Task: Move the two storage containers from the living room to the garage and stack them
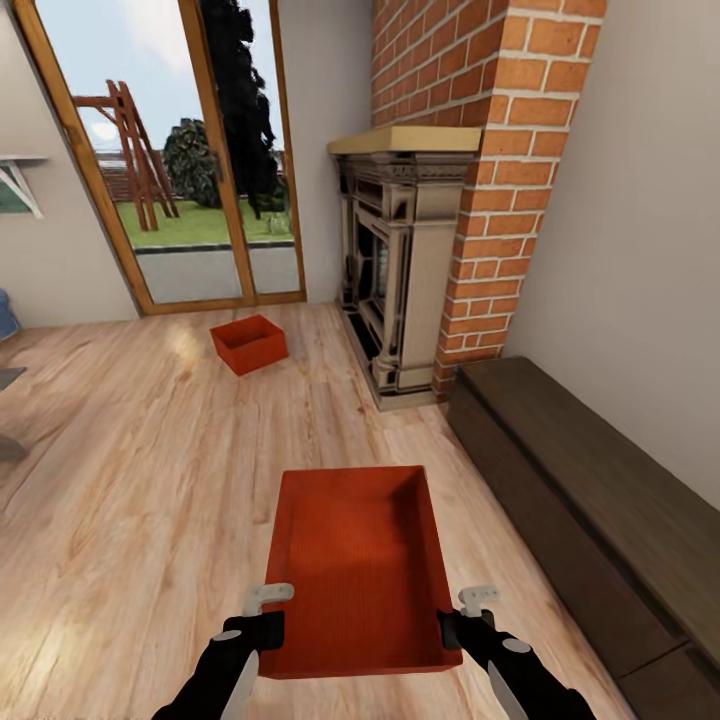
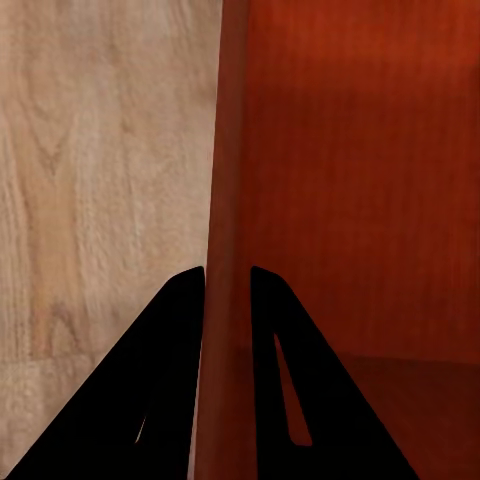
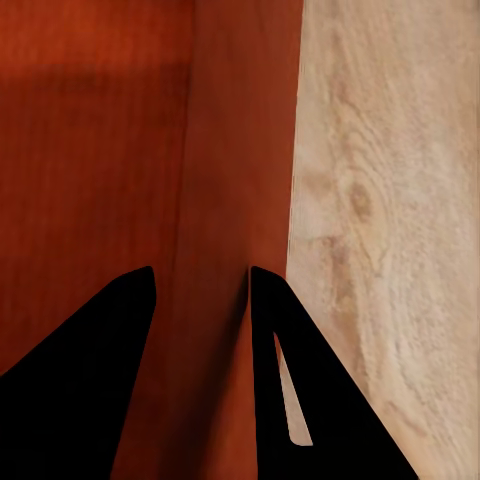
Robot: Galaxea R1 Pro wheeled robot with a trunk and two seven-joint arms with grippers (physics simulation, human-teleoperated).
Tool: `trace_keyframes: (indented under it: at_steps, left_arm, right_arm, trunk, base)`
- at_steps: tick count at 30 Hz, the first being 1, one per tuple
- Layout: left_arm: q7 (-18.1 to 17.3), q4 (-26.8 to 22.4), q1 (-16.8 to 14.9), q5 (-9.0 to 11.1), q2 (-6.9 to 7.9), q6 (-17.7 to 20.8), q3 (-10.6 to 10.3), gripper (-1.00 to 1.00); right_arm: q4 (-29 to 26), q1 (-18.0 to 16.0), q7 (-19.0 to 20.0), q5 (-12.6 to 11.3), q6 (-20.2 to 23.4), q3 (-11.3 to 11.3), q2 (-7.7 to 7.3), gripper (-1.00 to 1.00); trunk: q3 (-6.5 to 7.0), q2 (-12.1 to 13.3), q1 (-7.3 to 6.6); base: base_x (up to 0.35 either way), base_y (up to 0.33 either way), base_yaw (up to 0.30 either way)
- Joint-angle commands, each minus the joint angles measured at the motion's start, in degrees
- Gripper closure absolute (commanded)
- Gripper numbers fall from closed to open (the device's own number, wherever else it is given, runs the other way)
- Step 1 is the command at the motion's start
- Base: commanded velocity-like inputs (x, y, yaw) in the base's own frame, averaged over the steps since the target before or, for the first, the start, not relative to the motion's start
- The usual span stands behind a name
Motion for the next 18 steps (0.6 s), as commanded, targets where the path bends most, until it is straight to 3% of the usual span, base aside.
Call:
trace_keyframes:
  at_steps: [1,18]
  left_arm:
    - [0.6,-0.2,0.0,-1.7,-0.03,-0.7,0.9,1.0]
    - [0.7,-0.2,0.0,-1.7,-0.12,-0.7,0.8,1.0]
  right_arm:
    - [-0.1,0.0,1.6,-0.6,0.3,-0.3,0.07,1.0]
    - [-0.1,0.0,1.6,-0.4,0.3,-0.4,0.07,1.0]
  trunk:
    - [0.22,0.4,-0.23]
    - [4.69,7.2,-3.97]
  base:
    - [0.0,0.0,0.161]
    - [0.0,0.0,0.161]
